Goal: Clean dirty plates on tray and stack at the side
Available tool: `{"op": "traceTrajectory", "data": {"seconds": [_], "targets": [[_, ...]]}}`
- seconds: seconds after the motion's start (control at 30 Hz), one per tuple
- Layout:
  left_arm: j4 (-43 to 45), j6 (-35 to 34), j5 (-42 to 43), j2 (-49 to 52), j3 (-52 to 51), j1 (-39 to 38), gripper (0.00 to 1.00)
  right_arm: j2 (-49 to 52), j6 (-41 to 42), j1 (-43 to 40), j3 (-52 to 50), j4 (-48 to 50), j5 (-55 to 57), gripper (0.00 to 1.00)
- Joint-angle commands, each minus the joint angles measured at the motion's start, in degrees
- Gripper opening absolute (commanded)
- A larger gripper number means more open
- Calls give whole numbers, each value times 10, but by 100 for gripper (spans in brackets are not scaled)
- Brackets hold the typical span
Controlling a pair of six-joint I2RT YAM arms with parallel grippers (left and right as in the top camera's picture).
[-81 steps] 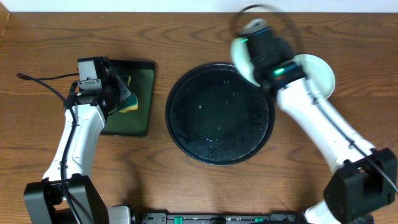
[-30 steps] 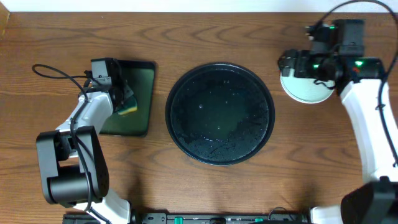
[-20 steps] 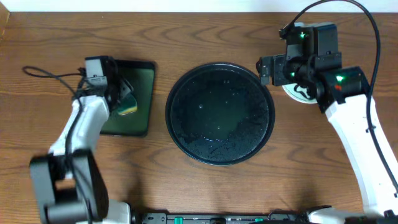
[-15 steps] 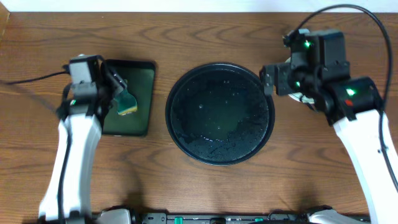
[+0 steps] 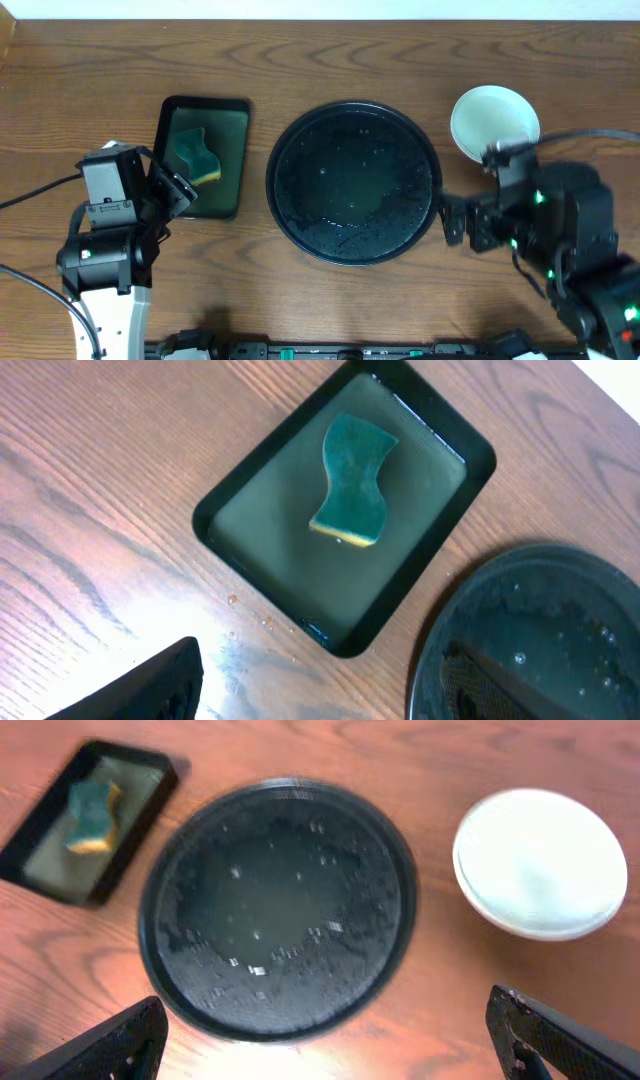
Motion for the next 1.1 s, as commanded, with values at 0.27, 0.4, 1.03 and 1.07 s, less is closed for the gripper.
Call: {"op": "traceTrajectory", "data": {"seconds": [0.27, 0.4, 1.03, 1.07], "targets": [[-2, -3, -3, 17, 2, 1, 77, -31, -4, 5, -71, 0, 5, 99], [-2, -3, -3, 17, 2, 1, 77, -31, -4, 5, -74, 0, 5, 99], [-2, -3, -3, 17, 2, 1, 78, -64, -12, -21, -119, -7, 5, 99], [-2, -3, -3, 17, 2, 1, 77, -76, -16, -26, -136, 11, 5, 99]]}}
